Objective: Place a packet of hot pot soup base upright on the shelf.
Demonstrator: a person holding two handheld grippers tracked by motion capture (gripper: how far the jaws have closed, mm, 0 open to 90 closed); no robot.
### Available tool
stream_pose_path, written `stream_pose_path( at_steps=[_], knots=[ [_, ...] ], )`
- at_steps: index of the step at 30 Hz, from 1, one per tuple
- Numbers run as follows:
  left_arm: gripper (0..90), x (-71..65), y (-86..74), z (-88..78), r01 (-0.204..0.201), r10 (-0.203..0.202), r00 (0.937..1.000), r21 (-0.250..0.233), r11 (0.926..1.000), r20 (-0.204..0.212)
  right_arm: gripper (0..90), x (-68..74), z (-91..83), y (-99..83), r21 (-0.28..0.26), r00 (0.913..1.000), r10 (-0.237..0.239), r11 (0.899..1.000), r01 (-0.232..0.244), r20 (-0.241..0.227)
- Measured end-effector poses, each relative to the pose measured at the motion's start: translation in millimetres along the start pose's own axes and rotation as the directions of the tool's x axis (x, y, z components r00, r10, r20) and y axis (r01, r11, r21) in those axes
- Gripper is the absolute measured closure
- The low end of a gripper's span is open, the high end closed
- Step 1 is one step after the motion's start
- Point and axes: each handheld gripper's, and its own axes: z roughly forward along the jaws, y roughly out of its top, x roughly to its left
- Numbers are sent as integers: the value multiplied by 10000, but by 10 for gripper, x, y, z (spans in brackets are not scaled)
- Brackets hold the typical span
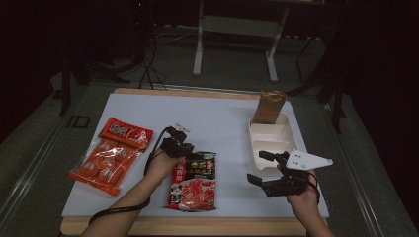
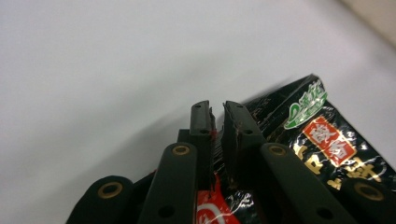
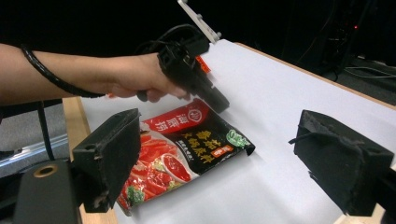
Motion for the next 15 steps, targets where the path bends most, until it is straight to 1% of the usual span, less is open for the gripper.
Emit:
stream_pose_path(
  at_steps=[1, 2, 3, 4, 6, 7, 8, 9, 12, 13, 15],
  knots=[
    [811, 7, -8, -56, -122, 121, 9999, -82, 9999, -86, 145, 4, 2, 0, 9, 10000, -6, 10000, 6, 10],
    [808, 7, -8, -56, -122, 121, 9999, -82, 9999, -86, 145, 4, 2, 0, 9, 10000, -6, 10000, 6, 10],
    [778, 11, -12, -89, -128, 127, 9998, -122, 9998, -131, 145, 6, 4, -1, 37, 10000, -29, 10000, 29, 21],
    [755, 13, -13, -122, -109, 106, 9998, -180, 9998, -192, 145, 7, 5, -1, 38, 10000, -38, 10000, 38, 28],
    [749, 26, -18, -189, -55, 50, 9997, -260, 9996, -228, 145, 7, 4, -1, 43, 10000, -34, 10000, 33, 30],
    [710, 34, -21, -220, 1, -9, 9997, -294, 9996, -261, 145, 8, 4, -1, 42, 10000, -38, 10000, 38, 25],
    [710, 42, -25, -250, 101, -108, 9997, -327, 9994, -228, 145, 8, 4, -1, 42, 10000, -38, 10000, 38, 25],
    [687, 51, -33, -280, 183, -190, 9997, -378, 9991, -166, 145, 11, 3, -1, 49, 10000, -43, 10000, 43, 32],
    [662, 76, -66, -362, 201, -205, 9998, -420, 9989, -85, 145, 17, 0, -1, 52, 10000, -54, 10000, 54, 26],
    [628, 83, -82, -384, 205, -209, 9998, -441, 9988, -79, 145, 19, -2, 0, 57, 10000, -57, 10000, 57, 22],
    [618, 96, -115, -420, 232, -233, 9997, -412, 9989, -12, 145, 19, -2, 1, 50, 10000, -47, 10000, 47, 18]
  ],
)
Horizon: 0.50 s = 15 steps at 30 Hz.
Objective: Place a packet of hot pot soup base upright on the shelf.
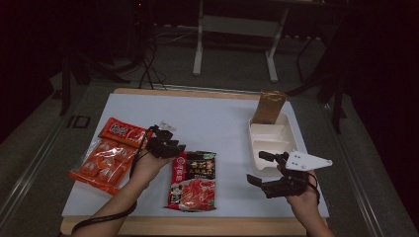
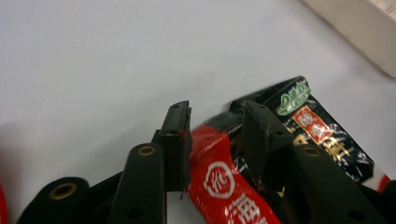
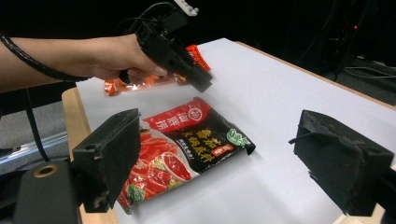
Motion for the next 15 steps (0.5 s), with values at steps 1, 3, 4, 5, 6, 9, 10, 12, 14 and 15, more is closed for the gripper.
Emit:
stream_pose_path(
  at_steps=[1, 3, 4, 5, 6, 9, 10, 12, 14, 15],
  knots=[
    [574, 2, -17, -16, 13, -13, 10000, -24, 10000, -79, 145, 1, -1, 1, 6, 10000, -4, 10000, 4, 6],
    [501, 9, -50, -38, 26, -26, 10000, 10, 10000, -13, 145, 6, -4, 1, 11, 10000, -33, 10000, 33, 7],
    [501, 9, -66, -44, 63, -63, 10000, 34, 10000, -2, 145, 6, -4, 1, 11, 10000, -33, 10000, 33, 7],
    [467, 9, -84, -47, 82, -82, 10000, -1, 10000, -21, 145, 7, -4, -1, 23, 10000, -43, 10000, 43, 14],
    [459, 11, -119, -54, 155, -155, 9999, -64, 9999, 25, 145, 6, -3, -3, 32, 10000, -58, 10000, 58, 23],
    [420, 20, -154, -39, 243, -243, 9997, -57, 9997, 70, 145, 5, -8, -1, 25, 10000, -40, 10000, 40, 37],
    [420, 26, -175, -26, 244, -243, 9997, -40, 9997, 82, 145, 5, -8, -1, 25, 10000, -40, 10000, 40, 37],
    [419, 38, -226, 3, 320, -318, 9994, -114, 9994, 164, 145, 9, -12, 1, 15, 10000, -45, 10000, 45, 45],
    [419, 52, -284, 47, 406, -404, 9991, -140, 9991, 145, 145, 13, -16, 1, 7, 9999, -100, 10000, 100, 69],
    [429, 61, -311, 76, 466, -463, 9988, -185, 9987, 181, 145, 13, -18, -2, 15, 10000, -83, 10000, 83, 56]
  ],
)
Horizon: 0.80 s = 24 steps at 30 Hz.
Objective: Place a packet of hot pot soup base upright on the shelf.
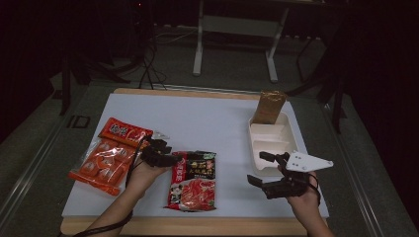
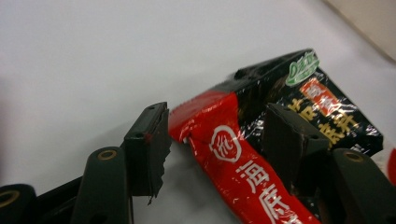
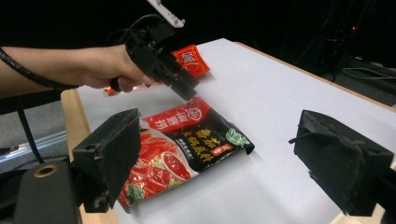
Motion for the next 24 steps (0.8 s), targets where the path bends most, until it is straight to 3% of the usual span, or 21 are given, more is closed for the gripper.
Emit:
stream_pose_path(
  at_steps=[2, 11, 18, 21, 23, 24],
  knots=[
    [448, 59, -55, 83, 188, -188, 9998, 25, 9998, -12, 145, -1, 6, -3, 28, 10000, 4, 10000, -4, 7],
    [502, 142, -88, 254, 216, -217, 9998, 346, 9992, 19, 145, -3, 32, -23, 157, 10000, 9, 9999, -9, -48],
    [527, 104, -32, 322, 54, -63, 9999, 860, 9963, 104, 145, -11, 32, -31, 183, 10000, 5, 9998, -4, -33],
    [550, 71, -6, 332, -114, 120, 9999, 1127, 9936, -50, 145, -9, 30, -31, 176, 10000, 10, 9998, -9, -43],
    [577, 39, 10, 338, -374, 392, 9992, 1329, 9904, -112, 145, -11, 26, -30, 165, 10000, 15, 9999, -14, -38],
    [636, 25, 20, 341, -459, 471, 9989, 1433, 9886, -47, 145, -15, 22, -30, 143, 10000, 44, 9999, -44, -26]
  ],
)
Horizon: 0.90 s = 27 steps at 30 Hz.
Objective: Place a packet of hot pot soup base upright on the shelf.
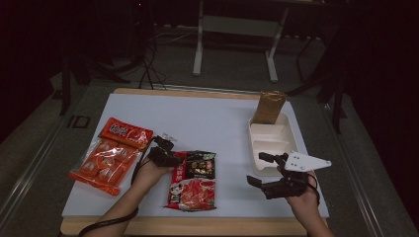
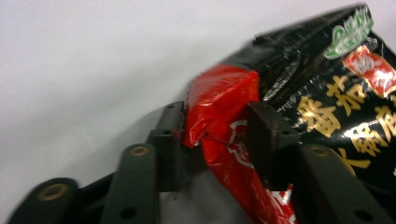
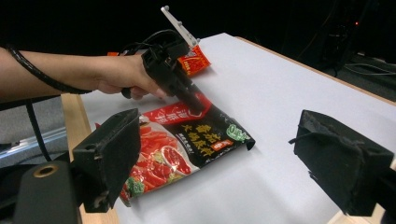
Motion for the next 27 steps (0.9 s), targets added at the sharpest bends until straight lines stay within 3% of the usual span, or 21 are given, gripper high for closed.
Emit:
stream_pose_path(
  at_steps=[6, 8, 10, 12, 18, 27],
  knots=[
    [708, -47, 13, 4, -75, 77, 9999, 212, 9997, -84, 145, -2, -2, -3, -2, 10000, 15, 10000, -15, -6],
    [760, -72, 3, 3, -116, 119, 9997, 141, 9998, -200, 145, -4, 3, -3, 10, 10000, 11, 10000, -11, -15],
    [797, -56, -4, -7, 102, -102, 9999, 29, 9999, -113, 145, -3, 5, -2, 4, 10000, 15, 10000, -15, -36],
    [837, -70, 5, -36, 6, -7, 9999, -82, 10000, -128, 146, -7, 7, -7, 3, 10000, 16, 10000, -16, -13],
    [859, -120, 14, -116, -381, 372, 9991, -435, 9983, -211, 159, -33, -6, -12, -38, 9999, 21, 10000, -21, 99],
    [867, -173, 49, -300, -802, 820, 9966, -1208, 9894, 97, 160, -34, -33, 4, -79, 9984, -151, 9998, 155, 553]
  ],
)
